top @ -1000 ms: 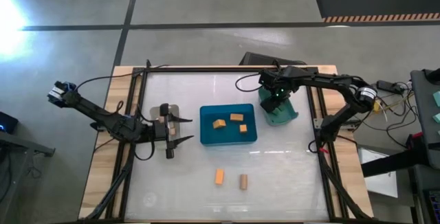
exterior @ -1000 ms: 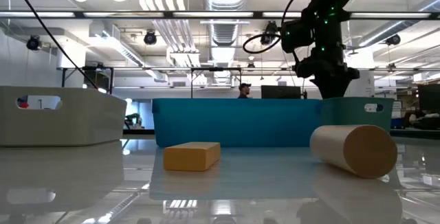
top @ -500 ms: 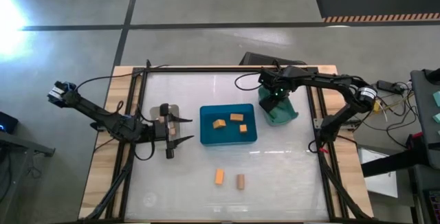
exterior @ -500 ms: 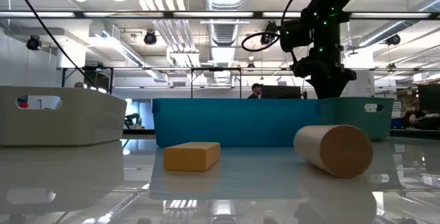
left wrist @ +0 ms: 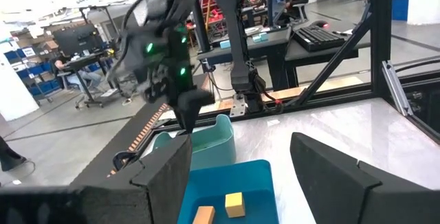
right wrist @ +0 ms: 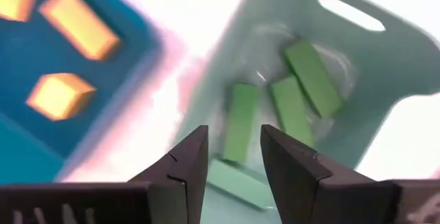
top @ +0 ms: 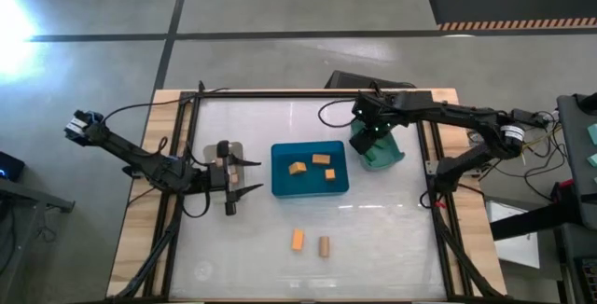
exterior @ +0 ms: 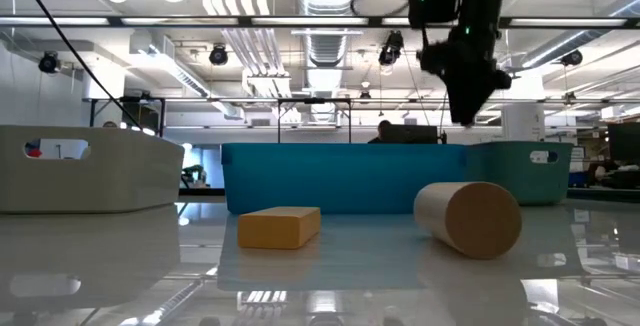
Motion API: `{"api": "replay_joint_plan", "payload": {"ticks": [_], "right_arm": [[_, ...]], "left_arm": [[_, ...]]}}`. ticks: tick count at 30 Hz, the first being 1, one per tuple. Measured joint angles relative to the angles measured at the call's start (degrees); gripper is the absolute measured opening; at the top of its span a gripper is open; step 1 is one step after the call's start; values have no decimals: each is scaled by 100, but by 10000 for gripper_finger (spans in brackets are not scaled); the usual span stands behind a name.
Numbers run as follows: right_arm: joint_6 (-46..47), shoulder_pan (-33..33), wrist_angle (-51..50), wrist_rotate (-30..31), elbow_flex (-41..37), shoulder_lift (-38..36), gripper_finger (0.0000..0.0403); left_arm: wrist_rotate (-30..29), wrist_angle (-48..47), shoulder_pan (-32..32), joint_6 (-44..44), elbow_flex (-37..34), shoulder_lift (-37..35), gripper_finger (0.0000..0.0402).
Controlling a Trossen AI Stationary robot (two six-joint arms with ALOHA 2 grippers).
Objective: Sort & place blocks by color
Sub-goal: Put the brown game block into the gray bin
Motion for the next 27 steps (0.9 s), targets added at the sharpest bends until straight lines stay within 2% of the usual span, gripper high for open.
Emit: {"api": "replay_joint_plan", "payload": {"ticks": [6,12,20,27], "right_arm": [[290,910,372,38,37,-501,124],[341,2129,936,289,34,-662,121],[-402,3772,1763,793,33,-373,121],[-967,4682,2704,803,-61,106,121]], "left_arm": [[1,4,0,-281,-4,2,231],[2,135,0,-348,-11,2,231],[4,245,0,-465,-15,2,231],[7,240,-2,-587,-16,2,231]]}}
